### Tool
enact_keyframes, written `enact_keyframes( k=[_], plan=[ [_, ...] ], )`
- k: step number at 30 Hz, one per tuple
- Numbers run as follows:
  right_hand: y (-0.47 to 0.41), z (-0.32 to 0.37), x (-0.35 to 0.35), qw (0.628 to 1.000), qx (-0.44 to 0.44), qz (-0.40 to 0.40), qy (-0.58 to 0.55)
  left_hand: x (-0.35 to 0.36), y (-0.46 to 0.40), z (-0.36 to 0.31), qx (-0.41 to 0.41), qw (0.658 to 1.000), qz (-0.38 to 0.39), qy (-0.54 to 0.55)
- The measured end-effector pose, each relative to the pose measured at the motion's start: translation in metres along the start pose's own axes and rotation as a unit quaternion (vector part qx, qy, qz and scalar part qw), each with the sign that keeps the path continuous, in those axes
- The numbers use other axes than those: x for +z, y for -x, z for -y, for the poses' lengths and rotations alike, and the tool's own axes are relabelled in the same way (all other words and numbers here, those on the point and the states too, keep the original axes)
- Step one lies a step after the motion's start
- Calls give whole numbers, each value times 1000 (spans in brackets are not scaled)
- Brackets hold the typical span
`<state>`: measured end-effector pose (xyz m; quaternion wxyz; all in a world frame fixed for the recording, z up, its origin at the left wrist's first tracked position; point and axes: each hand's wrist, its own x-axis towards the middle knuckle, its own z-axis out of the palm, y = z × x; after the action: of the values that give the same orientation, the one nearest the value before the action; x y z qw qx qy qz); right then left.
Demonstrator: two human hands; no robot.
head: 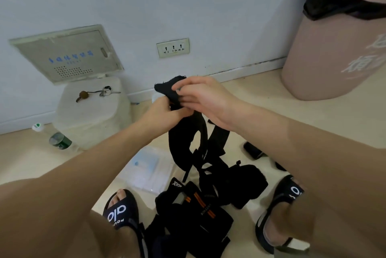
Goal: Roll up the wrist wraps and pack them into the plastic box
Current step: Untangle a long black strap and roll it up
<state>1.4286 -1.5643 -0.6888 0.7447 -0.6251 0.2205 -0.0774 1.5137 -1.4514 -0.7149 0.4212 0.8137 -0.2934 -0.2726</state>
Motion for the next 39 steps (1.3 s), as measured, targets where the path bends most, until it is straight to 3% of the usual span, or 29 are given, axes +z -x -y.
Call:
enact_keyframes(
  k=[3, 9, 13, 16, 21, 23, 27, 29, 32, 35, 39],
  plan=[
    [-7, 6, -3, 999, -4, 6, 38, -8, -10, -2, -30, 999, -37, 14],
    [-33, -8, -20, 980, 40, -67, 183, -20, -22, -8, -83, 991, -96, 49],
    [-38, -18, -23, 964, 95, 6, 248, -24, -25, -11, -94, 986, -108, 84],
    [-41, -26, -22, 951, 107, 15, 290, -27, -26, -9, -89, 988, -103, 72],
    [-42, -30, -26, 927, 111, 58, 353, -38, -24, -8, -26, 985, -102, -134],
    [-39, -32, -25, 923, 125, 86, 355, -45, -23, -10, -27, 980, -102, -170],
    [-32, -40, -15, 917, 125, 126, 357, -61, -22, -12, -60, 991, -78, -87],
    [-27, -47, -9, 891, 147, 182, 390, -63, -19, -16, -53, 995, -73, -37],
    [-16, -57, 1, 844, 180, 274, 425, -58, -16, -15, -18, 993, -86, -74],
    [-10, -65, 9, 863, 159, 281, 388, -49, -18, -8, 20, 981, -119, -149],
    [-21, -70, 6, 892, 124, 190, 392, -36, -22, -2, 60, 966, -132, -215]
  ],
)
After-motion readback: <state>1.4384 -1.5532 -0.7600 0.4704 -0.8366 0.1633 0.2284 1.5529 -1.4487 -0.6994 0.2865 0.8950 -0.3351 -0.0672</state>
